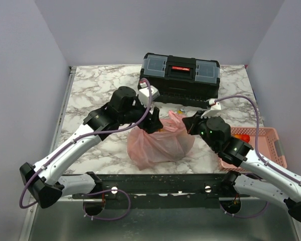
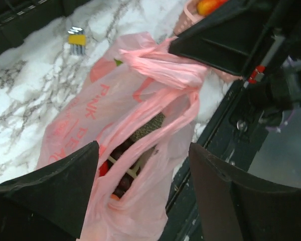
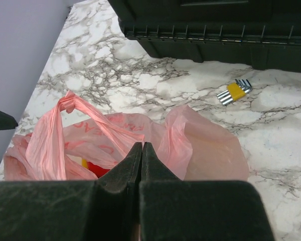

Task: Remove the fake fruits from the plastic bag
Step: Untie the plastic bag at the center of the board.

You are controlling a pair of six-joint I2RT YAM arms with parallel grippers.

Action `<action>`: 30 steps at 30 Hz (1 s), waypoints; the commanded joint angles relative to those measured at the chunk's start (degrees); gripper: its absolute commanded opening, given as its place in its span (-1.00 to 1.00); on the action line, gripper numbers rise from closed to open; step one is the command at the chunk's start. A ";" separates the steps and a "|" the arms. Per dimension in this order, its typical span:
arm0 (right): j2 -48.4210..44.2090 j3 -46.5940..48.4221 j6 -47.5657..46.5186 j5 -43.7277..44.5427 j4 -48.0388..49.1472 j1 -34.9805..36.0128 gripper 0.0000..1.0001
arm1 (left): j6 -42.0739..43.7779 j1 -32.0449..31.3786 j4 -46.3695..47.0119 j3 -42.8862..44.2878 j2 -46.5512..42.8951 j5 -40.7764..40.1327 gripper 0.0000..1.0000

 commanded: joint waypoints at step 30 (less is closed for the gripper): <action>-1.12 0.66 -1.42 0.11 -2.61 0.14 -0.90 | 2.67 -10.69 -7.33 12.12 10.58 -21.57 -0.81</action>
